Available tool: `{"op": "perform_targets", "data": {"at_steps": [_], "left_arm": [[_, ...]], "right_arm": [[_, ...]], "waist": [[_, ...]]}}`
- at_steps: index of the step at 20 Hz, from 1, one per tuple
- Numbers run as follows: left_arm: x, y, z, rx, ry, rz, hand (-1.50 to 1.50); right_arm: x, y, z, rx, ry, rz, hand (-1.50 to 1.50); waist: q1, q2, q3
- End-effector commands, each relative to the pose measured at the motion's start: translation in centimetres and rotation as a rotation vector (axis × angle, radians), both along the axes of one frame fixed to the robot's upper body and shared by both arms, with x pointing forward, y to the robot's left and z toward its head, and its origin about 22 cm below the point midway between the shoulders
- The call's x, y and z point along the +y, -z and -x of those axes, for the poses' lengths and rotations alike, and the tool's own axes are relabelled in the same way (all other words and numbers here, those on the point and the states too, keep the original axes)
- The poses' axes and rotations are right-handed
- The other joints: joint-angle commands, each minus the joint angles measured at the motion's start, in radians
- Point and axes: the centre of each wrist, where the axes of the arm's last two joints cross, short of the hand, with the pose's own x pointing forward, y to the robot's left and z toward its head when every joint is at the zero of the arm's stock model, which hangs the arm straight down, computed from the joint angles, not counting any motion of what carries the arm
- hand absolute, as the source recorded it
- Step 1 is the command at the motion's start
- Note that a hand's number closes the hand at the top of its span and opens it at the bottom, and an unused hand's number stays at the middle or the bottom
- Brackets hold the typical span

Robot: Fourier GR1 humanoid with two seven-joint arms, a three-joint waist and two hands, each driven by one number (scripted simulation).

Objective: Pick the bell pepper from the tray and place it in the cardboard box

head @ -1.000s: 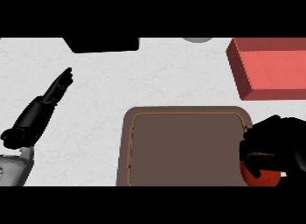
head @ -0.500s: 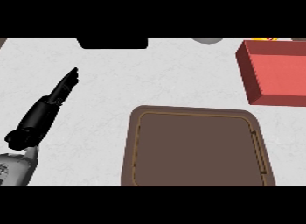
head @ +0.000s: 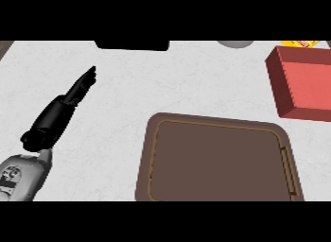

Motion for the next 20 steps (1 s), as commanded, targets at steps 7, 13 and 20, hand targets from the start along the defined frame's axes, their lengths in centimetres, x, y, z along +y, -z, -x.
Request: {"op": "perform_targets", "data": {"at_steps": [7,13,20], "left_arm": [[-0.3,-0.8,-0.1,-0.005,0.046,0.008,0.00],[-0.2,-1.9,-1.4,-0.022,0.043,-0.009,0.00],[0.0,-1.3,-0.8,-0.004,0.026,-0.002,0.00]], "right_arm": [[-4.0,2.4,-1.8,0.290,0.027,0.262,1.50],[-5.2,2.5,-2.1,0.429,0.020,0.406,-1.50],[-5.0,2.4,-2.9,0.366,-0.224,0.198,-1.50]], "waist": [[0.045,0.010,0.002],[0.039,0.012,0.002],[0.028,0.005,0.004]]}}
